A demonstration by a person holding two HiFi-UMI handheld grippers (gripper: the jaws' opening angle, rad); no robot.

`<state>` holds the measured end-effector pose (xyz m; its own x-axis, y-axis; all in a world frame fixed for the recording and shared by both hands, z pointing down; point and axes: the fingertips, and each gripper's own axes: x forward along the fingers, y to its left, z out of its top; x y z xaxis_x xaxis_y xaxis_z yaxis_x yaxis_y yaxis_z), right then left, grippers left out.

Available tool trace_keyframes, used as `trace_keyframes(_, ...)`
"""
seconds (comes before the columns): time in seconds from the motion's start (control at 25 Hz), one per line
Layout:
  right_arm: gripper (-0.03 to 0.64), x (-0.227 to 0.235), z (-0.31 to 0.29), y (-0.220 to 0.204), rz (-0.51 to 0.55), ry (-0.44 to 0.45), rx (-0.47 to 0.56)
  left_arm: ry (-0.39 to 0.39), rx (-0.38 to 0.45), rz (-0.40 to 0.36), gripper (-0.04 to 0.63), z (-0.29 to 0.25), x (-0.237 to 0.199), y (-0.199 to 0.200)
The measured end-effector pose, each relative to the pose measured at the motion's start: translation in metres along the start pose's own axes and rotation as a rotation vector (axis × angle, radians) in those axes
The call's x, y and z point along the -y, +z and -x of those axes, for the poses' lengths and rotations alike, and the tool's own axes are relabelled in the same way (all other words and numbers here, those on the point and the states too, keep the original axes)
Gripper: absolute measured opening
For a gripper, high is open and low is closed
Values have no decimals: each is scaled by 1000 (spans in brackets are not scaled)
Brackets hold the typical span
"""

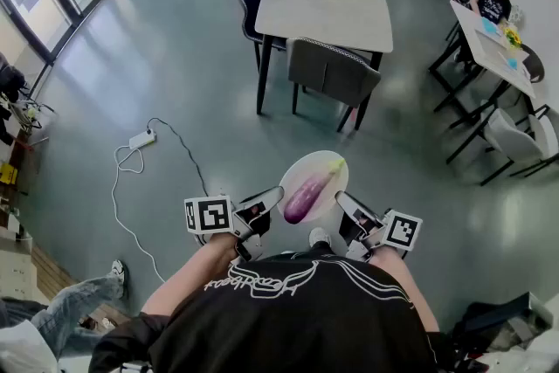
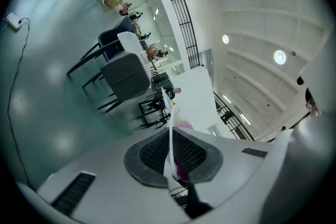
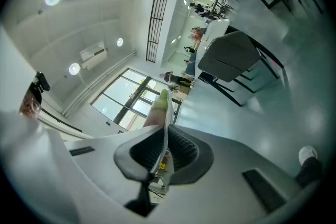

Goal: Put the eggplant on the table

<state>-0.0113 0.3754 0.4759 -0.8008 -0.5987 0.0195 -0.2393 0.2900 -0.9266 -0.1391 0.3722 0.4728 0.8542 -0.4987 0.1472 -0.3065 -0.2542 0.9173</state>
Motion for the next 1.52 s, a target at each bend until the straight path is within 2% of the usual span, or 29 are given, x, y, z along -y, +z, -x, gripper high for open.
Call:
trace_keyframes(0.44,25,-3,9,-5,17,-12,38,-22,-31,-8,21,1,3,-6)
trace_keyframes(0.64,25,-7,3,4,65,-30,31,-30,-42,-15,21,-4,6,3)
trace_keyframes(0.84,25,-5,12,-4,13,-34,61,-39,-54,-34,20,-1,9,-7)
trace_keyframes(1.52,25,-1,5,1,12,-71,59,-50,-78,-35,21,-7,2,2)
